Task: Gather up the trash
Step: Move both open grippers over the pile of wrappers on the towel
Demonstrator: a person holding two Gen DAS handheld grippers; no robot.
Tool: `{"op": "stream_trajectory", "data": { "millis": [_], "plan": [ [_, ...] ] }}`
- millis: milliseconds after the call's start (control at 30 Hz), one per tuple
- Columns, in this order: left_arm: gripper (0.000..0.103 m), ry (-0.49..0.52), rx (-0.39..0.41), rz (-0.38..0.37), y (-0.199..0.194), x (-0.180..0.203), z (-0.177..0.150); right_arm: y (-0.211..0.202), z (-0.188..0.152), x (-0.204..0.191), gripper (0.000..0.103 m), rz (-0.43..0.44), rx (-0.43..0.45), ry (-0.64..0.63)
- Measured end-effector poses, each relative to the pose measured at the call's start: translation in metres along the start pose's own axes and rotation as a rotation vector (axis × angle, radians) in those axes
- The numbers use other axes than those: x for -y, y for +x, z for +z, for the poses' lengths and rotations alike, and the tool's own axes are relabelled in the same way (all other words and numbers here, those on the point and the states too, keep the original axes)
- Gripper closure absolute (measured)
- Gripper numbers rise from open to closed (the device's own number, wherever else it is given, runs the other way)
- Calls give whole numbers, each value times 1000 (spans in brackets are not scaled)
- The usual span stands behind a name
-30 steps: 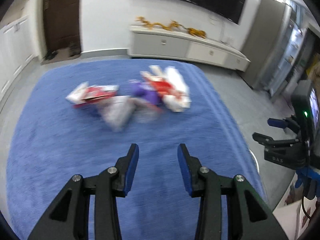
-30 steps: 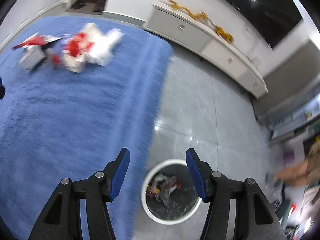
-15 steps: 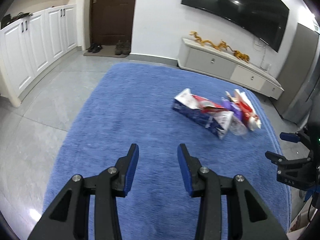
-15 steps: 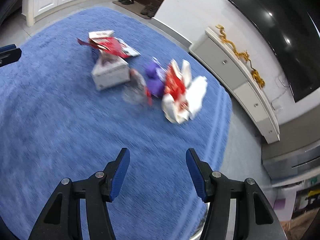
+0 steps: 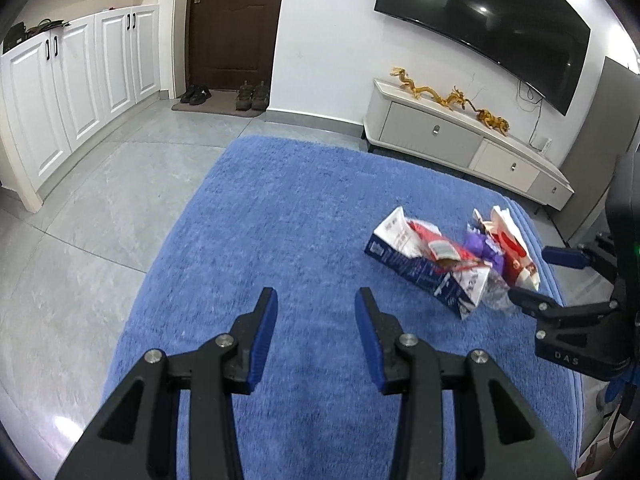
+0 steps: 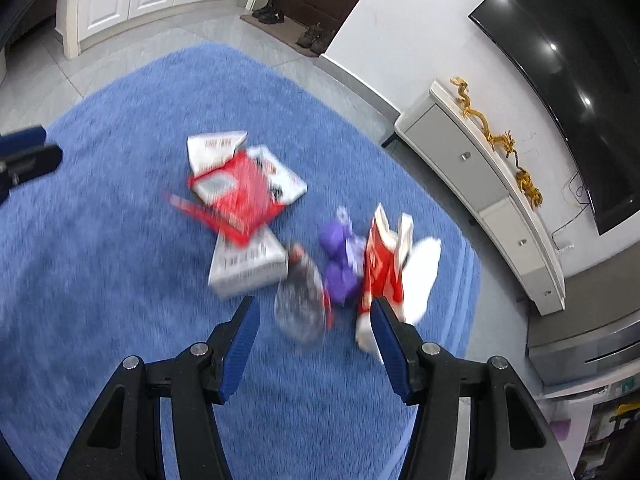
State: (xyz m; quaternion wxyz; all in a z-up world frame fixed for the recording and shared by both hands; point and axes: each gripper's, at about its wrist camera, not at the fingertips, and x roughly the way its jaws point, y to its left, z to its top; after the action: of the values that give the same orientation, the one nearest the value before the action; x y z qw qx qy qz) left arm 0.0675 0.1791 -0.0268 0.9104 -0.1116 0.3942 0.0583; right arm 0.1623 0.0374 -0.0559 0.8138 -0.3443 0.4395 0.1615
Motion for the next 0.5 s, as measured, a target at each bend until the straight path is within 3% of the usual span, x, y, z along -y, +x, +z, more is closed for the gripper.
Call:
{"op": "stream_trajectory", "data": {
  "millis": [367,500],
  "plan": [
    [65,16,-14,-43,28,11,32,3,43,11,49,14,52,3],
    [65,21,-41,-94,40,13,40,9,47,14,49,30,56,11]
  ]
}}
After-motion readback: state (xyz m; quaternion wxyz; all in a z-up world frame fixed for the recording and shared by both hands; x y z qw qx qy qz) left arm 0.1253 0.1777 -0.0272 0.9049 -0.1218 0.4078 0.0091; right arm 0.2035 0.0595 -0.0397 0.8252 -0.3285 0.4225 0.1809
